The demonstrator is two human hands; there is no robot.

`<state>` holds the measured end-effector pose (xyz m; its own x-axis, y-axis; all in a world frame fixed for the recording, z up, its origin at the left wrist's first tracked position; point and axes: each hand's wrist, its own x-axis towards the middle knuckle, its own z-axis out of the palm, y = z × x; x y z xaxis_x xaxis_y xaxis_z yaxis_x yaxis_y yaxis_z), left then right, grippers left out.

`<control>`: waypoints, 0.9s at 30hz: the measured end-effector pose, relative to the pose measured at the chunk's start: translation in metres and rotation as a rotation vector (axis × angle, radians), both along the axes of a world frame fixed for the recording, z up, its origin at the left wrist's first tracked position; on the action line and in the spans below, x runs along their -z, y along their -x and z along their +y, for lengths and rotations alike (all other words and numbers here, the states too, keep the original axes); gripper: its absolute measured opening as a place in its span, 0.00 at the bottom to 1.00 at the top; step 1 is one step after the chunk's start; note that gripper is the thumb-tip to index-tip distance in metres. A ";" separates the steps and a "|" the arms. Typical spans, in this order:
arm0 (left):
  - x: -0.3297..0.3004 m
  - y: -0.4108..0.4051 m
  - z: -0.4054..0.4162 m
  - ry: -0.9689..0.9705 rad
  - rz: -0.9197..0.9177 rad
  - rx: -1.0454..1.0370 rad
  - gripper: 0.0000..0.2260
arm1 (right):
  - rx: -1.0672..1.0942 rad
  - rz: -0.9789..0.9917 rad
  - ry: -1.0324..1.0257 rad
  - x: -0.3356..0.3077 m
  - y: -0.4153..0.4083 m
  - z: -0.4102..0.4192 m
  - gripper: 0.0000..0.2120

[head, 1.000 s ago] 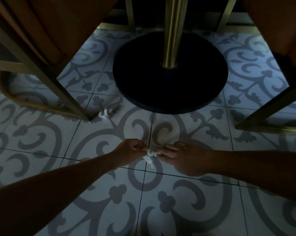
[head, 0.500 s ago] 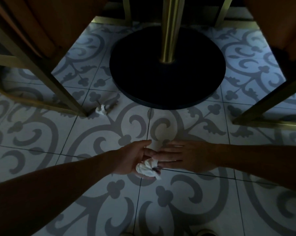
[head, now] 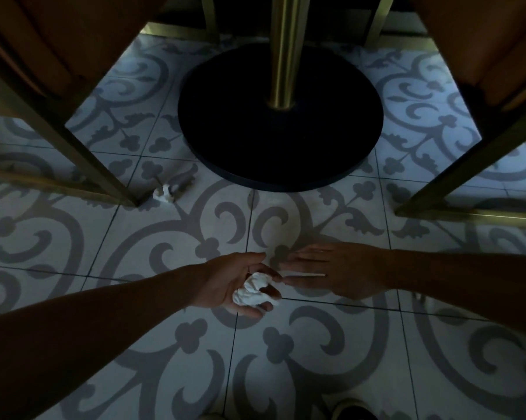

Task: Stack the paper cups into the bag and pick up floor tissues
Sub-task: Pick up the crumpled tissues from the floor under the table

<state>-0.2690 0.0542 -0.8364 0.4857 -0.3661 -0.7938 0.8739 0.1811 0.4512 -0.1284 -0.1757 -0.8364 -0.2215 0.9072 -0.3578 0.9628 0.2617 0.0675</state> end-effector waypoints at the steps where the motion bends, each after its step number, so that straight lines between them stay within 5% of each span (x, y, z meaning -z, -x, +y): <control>1: -0.001 -0.002 -0.001 -0.010 -0.005 -0.015 0.22 | 0.029 0.006 0.011 0.000 -0.004 -0.006 0.41; 7: 0.001 -0.011 -0.009 -0.039 -0.036 -0.004 0.19 | 0.289 -0.033 0.111 0.000 -0.028 -0.055 0.43; 13: 0.001 -0.020 -0.026 -0.073 -0.112 -0.016 0.14 | 0.870 0.039 0.162 -0.002 -0.043 -0.109 0.31; 22: 0.015 -0.027 -0.035 -0.101 -0.211 0.018 0.12 | 1.057 0.100 0.317 -0.011 -0.047 -0.150 0.30; 24: 0.018 -0.028 -0.036 -0.094 -0.244 0.034 0.17 | 1.092 0.151 0.334 -0.006 -0.044 -0.153 0.30; 27: 0.020 -0.029 -0.034 -0.090 -0.278 0.076 0.39 | 1.113 0.194 0.373 0.003 -0.037 -0.154 0.23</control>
<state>-0.2403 0.0201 -0.8567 0.6627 -0.3443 -0.6650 0.7241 0.0681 0.6863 -0.0915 -0.3292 -0.8391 0.5426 0.4824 -0.6877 0.6593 -0.7518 -0.0072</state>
